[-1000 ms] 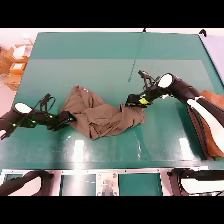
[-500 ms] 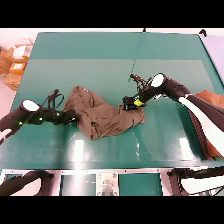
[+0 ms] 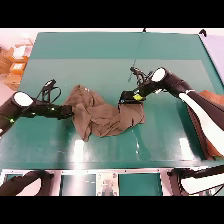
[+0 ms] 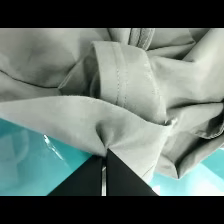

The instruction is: Fold the shirts.

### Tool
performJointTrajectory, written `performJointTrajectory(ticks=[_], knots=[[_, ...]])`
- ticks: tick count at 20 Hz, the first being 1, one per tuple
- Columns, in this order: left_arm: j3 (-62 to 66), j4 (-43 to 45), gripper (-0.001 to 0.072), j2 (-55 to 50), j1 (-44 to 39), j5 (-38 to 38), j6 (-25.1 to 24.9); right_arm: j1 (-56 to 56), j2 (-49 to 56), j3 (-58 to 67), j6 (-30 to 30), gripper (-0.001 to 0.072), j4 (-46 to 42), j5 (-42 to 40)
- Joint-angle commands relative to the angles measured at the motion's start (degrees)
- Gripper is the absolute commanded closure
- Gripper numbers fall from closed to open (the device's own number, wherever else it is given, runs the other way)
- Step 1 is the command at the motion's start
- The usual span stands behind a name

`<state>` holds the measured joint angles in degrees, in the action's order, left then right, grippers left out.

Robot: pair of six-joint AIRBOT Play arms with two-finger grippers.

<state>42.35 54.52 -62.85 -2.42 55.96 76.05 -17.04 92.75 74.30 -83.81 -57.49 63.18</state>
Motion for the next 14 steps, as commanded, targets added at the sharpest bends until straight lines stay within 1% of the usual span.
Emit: performJointTrajectory(ticks=[1,2,3,4,5,7,9,11,14], knots=[[0.3,1.1,0.0683,0.2,0.0,0.7,0.4,-0.8,3.3,0.4,0.1,0.0139,-0.6,2.4],[0.3,1.1,0.0684,0.2,0.0,0.6,0.4,-1.1,4.0,0.4,0.1,0.014,-0.5,3.9],[0.3,1.1,0.0684,0.2,0.0,0.6,0.4,-1.7,4.4,0.4,0.1,0.0178,-0.5,5.2],[0.3,1.1,0.0684,0.3,0.0,0.5,0.4,-2.2,4.5,0.5,0.5,0.0465,-0.5,5.9],[0.4,1.1,0.0684,0.4,0.0,0.5,0.4,-2.3,4.4,0.7,0.7,0.0691,-0.5,6.4],[2.9,1.8,0.0684,1.0,0.0,1.8,0.4,-1.8,4.3,4.2,1.6,0.0698,-0.6,8.6],[8.6,4.1,0.0684,3.3,0.0,3.6,0.5,0.5,2.1,11.8,1.3,0.0698,-0.6,13.2],[17.5,6.3,0.0684,7.3,0.0,4.2,1.8,4.0,-2.6,21.0,-0.4,0.0698,-0.6,16.0],[35.2,9.9,0.0685,13.4,0.0,2.1,2.0,10.3,-12.7,32.7,-3.3,0.0697,-0.6,15.9]])
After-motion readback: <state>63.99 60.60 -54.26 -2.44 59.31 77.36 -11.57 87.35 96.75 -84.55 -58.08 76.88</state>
